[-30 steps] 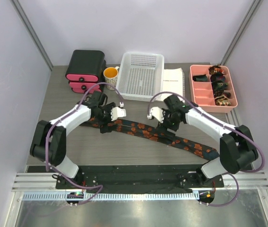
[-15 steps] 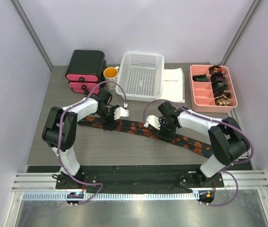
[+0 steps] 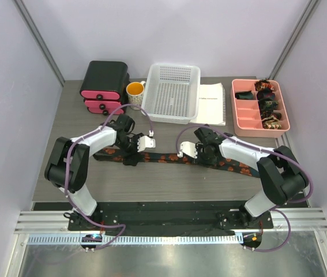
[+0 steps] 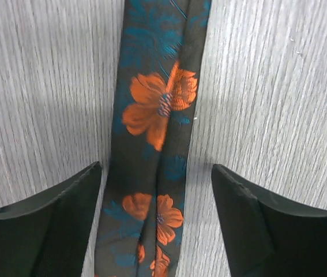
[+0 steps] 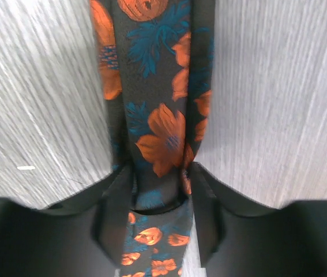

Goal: Roll the ties
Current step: Flatten out the tie at the center of the board.

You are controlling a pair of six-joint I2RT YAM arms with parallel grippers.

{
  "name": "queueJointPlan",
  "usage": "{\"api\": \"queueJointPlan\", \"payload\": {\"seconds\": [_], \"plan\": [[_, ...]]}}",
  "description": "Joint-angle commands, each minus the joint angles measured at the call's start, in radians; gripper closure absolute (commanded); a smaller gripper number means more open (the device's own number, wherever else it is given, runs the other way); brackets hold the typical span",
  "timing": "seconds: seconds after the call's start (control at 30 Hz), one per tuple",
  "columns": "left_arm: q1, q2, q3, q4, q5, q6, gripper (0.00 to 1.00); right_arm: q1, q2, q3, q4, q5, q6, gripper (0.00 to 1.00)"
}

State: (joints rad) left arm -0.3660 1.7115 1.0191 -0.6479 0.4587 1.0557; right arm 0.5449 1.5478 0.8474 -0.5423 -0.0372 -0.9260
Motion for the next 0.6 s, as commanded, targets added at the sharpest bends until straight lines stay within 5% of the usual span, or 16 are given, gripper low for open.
{"api": "queueJointPlan", "payload": {"seconds": [0.0,0.27,0.43,0.57], "plan": [[0.001,-0.067,-0.008,0.039,-0.053,-0.080,0.21,-0.006,-0.011,0.022,-0.064,0.013,-0.016,0.47],[0.120,-0.119,-0.010,-0.055,-0.092,-0.007,0.22,-0.007,0.029,0.146,-0.163,-0.064,0.050,0.35],[0.148,-0.087,-0.020,-0.087,-0.117,0.033,0.27,-0.014,0.060,0.157,-0.180,-0.076,0.035,0.48],[0.148,-0.053,-0.039,-0.090,-0.144,0.067,0.44,-0.020,0.072,0.156,-0.189,-0.067,0.003,0.60]]}}
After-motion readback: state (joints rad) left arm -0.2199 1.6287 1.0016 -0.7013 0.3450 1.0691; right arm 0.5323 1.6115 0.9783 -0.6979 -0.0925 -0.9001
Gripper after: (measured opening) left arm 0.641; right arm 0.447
